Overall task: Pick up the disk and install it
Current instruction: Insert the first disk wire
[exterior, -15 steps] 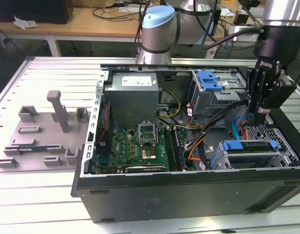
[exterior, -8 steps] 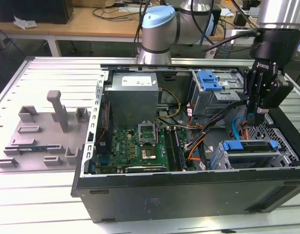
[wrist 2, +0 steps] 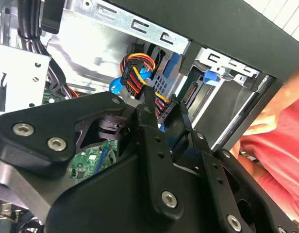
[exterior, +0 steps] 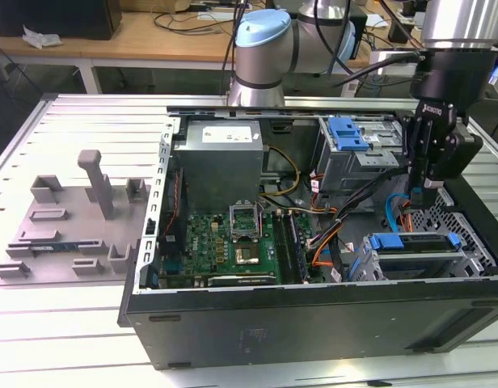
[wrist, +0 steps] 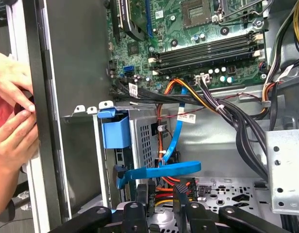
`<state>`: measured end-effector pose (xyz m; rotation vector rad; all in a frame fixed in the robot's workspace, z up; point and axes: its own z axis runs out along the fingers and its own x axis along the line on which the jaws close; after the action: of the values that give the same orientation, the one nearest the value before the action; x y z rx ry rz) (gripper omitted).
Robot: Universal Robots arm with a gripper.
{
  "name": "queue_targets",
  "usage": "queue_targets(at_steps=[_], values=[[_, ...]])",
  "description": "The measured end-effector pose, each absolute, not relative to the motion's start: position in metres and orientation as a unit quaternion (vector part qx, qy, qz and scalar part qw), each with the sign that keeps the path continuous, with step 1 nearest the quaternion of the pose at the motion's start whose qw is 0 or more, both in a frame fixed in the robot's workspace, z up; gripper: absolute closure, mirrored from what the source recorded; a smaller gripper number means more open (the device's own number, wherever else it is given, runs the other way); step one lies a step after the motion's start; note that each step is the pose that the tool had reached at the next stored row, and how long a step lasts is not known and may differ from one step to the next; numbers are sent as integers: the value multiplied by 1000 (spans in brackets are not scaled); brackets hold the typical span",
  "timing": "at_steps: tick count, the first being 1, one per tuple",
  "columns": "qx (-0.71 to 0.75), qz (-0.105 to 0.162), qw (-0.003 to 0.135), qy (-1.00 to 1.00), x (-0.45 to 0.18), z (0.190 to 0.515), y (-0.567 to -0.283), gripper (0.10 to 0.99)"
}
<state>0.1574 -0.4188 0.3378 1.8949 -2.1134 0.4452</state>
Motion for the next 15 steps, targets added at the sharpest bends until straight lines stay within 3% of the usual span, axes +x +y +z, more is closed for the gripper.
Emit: queue_targets(at_steps=[8, 9, 12, 15], values=[[653, 156, 136, -728, 157, 338, -418, 733], [653, 156, 136, -728, 157, 338, -418, 749], [653, 156, 136, -728, 157, 338, -418, 918], [653, 156, 136, -728, 157, 338, -418, 918]])
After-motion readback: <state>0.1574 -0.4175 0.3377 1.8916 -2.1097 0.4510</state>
